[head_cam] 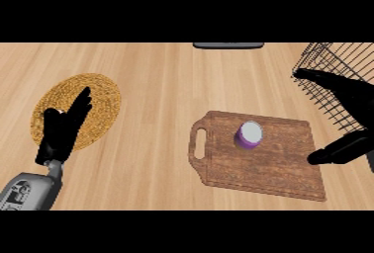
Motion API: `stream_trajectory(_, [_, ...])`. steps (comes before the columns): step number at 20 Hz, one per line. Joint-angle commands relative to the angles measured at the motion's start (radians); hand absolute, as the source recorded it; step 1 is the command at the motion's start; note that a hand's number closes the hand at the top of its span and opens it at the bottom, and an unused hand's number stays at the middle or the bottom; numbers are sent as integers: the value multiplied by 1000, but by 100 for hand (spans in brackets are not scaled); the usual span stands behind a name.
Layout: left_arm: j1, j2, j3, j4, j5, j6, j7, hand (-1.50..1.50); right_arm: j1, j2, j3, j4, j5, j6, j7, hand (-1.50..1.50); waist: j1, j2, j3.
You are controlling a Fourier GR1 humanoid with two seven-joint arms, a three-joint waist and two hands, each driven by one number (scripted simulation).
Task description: Pick the can from the cutting board and place it in the basket
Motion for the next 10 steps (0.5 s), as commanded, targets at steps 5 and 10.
stream_trajectory(5, [-26, -10, -2, 40, -13, -15, -16, 0, -49, -331, 120, 19, 218, 230, -133, -150, 15, 2, 0])
stream_trajectory(10, [-69, -69, -29, 79, -57, 32, -7, 0, -102, -384, 201, 109, 237, 254, -221, -150, 28, 6, 1])
